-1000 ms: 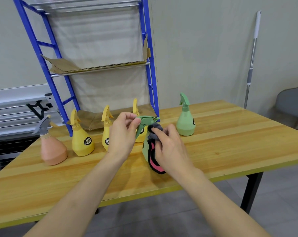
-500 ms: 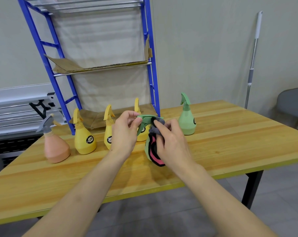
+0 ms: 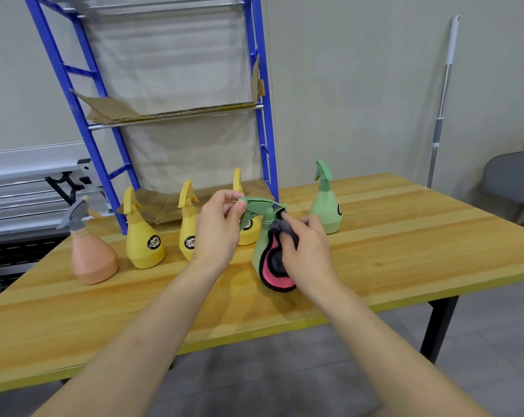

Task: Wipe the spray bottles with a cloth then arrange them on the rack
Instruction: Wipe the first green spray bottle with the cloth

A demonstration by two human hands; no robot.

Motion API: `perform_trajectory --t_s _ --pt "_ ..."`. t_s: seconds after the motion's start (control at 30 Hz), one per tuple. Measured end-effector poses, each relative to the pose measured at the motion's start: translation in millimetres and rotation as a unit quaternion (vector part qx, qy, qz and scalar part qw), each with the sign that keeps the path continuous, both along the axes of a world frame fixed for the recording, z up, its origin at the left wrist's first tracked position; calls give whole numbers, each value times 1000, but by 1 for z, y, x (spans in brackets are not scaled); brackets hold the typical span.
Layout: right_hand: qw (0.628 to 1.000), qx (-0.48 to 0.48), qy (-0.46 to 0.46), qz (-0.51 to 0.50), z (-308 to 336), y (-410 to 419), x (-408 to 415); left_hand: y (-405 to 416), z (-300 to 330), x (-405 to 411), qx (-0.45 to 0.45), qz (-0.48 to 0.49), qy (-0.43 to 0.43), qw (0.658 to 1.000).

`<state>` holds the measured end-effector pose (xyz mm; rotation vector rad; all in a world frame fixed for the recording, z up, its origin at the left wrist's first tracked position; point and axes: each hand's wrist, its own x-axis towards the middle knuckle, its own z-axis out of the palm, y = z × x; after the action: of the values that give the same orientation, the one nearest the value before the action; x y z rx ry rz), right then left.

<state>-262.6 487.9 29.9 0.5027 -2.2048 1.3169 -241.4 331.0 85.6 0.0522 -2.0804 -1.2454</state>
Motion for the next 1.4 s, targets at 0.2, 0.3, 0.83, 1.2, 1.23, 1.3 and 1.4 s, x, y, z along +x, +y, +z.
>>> perform_trajectory --t_s 0.2,0.3,0.83,1.2,1.23,1.3,1.4 --pt "994 53 -88 25 -16 10 -1 -1 1 -2 4 3 -8 1000" --pt "986 101 -129 40 -23 20 -1 -6 1 -2 12 -6 -9 1000" --pt "987 -62 -129 73 -15 19 -8 7 -66 38 -30 12 -2 999" --pt "984 12 -105 146 -10 8 -15 22 -75 14 -26 36 -13 999" --pt "982 34 -115 145 -16 10 -13 18 -75 12 -25 42 -19 999" --pt "979 56 -134 141 -26 14 -12 11 -72 12 -19 35 -32 999" --pt "981 61 -130 131 -29 14 -13 8 -65 11 3 24 -42 999"
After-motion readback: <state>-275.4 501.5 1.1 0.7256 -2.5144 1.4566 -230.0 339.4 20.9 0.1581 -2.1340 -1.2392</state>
